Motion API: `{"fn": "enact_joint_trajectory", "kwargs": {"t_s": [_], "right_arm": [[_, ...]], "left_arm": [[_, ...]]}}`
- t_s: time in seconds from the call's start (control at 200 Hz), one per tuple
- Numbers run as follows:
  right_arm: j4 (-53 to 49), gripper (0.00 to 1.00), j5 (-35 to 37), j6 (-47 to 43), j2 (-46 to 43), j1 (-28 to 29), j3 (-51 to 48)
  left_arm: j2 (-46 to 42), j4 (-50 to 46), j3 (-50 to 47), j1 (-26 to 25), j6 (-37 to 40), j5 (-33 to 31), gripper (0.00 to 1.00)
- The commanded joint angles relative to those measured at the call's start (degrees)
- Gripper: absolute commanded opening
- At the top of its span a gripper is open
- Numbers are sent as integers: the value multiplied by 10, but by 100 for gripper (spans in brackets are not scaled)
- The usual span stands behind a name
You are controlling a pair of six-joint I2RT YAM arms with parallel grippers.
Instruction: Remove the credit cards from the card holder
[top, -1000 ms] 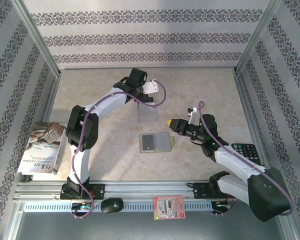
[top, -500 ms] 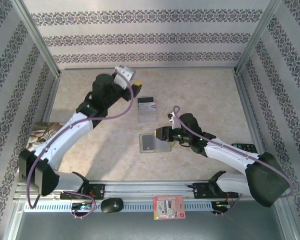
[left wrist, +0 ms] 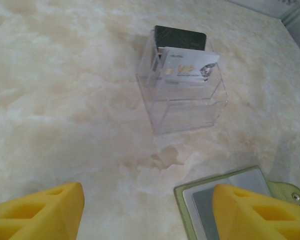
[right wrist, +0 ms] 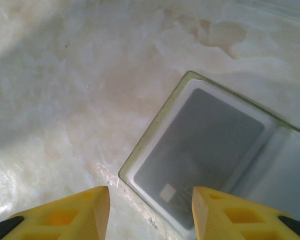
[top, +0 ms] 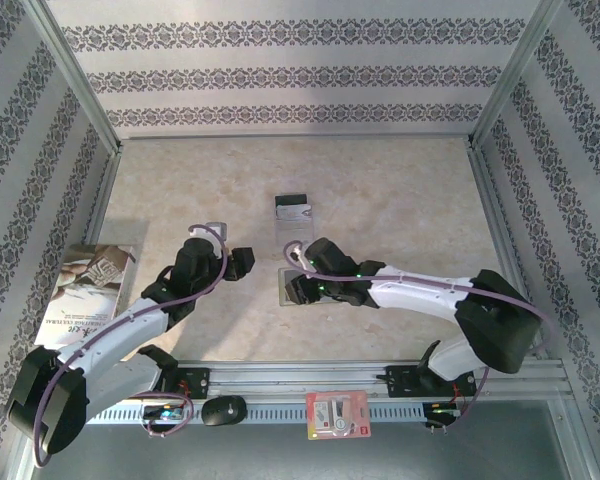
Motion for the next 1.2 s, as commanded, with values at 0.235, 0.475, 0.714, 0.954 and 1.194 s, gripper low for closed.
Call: {"fn": "enact_joint_trajectory", "kwargs": {"t_s": [0.235,0.475,0.714,0.954,1.194], "right_arm": [[-103,47,132,-100,112,46,111],[-126,45,176,-120,160,67,133],[-118,29,175,-117,180,69,134],[-69,2,165,-113,159,67,111],[55,0,94,-69,81,38,31]], "left_arm": [[-32,-30,-24,6,-65,-35,68],[-21,-26,-25,6,-61,-29,68],[-18,-21,-23,6,-54,-19,69],[4,-6,-20,6,-46,23,63],[61,50,-20,-11,-59,70,57]]}}
